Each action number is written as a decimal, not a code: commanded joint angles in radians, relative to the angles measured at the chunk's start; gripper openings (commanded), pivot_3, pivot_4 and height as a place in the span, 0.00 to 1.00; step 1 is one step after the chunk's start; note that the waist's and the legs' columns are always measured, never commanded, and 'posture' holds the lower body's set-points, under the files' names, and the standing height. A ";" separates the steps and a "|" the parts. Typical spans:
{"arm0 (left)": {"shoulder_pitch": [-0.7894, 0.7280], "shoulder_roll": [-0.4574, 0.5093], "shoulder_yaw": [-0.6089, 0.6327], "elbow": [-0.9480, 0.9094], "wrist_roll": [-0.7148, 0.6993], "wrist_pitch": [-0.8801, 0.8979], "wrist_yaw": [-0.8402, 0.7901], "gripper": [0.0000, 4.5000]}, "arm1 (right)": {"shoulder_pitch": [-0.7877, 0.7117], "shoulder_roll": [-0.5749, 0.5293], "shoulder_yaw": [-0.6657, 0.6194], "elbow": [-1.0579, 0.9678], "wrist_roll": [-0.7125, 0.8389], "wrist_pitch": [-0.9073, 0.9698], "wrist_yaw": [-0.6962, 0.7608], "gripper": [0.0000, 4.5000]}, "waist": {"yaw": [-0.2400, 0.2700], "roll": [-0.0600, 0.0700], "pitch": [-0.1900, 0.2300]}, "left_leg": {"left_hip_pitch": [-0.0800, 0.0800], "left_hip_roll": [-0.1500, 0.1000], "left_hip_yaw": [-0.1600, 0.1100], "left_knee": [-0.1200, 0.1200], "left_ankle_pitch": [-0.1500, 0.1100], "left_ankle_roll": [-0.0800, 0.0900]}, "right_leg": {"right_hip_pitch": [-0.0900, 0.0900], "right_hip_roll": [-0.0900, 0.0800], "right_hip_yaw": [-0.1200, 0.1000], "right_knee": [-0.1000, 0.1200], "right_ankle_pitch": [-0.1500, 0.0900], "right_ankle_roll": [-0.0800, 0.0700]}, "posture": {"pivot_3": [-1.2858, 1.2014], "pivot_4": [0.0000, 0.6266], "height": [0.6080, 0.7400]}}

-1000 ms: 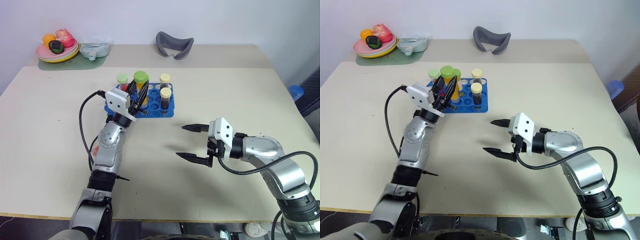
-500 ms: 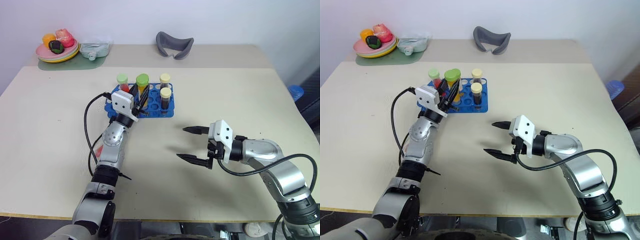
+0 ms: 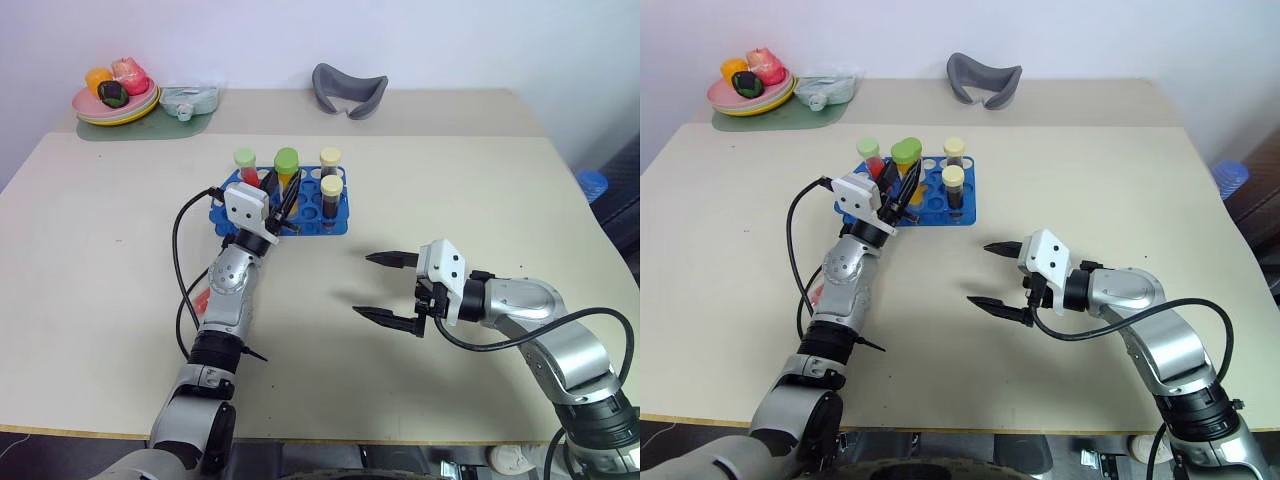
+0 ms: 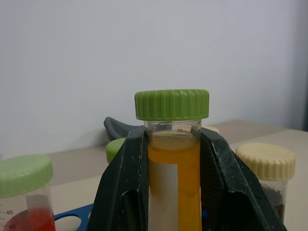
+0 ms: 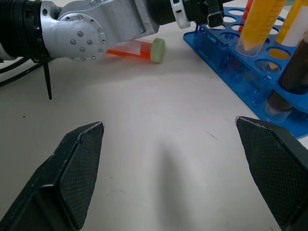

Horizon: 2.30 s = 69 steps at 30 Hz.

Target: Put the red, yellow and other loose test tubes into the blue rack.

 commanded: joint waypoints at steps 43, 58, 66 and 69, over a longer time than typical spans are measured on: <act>0.050 0.018 0.050 -0.139 -0.066 0.047 -0.006 0.98 | -0.006 0.101 -0.045 -0.018 0.032 -0.017 -0.102 1.00 | -0.003 0.000 0.000 | 0.000 0.000 0.000 0.000 0.000 0.000 | 0.000 0.000 0.000 0.001 0.000 0.000 | 0.52 0.24 1.00; 0.128 0.367 0.141 -0.822 -0.267 0.731 0.026 0.98 | -0.011 0.071 -0.063 -0.003 0.028 -0.020 -0.068 1.00 | -0.006 0.000 0.000 | 0.001 0.000 0.000 0.000 0.000 0.000 | 0.000 0.000 0.000 0.002 0.000 0.000 | 0.52 0.24 1.00; 0.035 0.657 0.210 -0.948 -0.523 1.536 0.090 0.98 | -0.017 -0.105 -0.050 0.008 0.040 0.009 0.103 1.00 | -0.007 -0.001 0.001 | 0.001 0.001 -0.001 -0.001 -0.001 0.002 | 0.000 0.001 0.000 0.002 0.000 0.000 | 0.52 0.24 1.00; -0.068 0.730 0.191 -0.964 -0.572 1.814 0.113 0.98 | -0.022 -0.107 -0.047 0.023 0.037 -0.004 0.120 1.00 | -0.009 -0.001 0.001 | 0.001 0.001 -0.002 0.000 -0.001 0.002 | 0.000 0.001 -0.001 0.003 0.000 0.000 | 0.52 0.24 1.00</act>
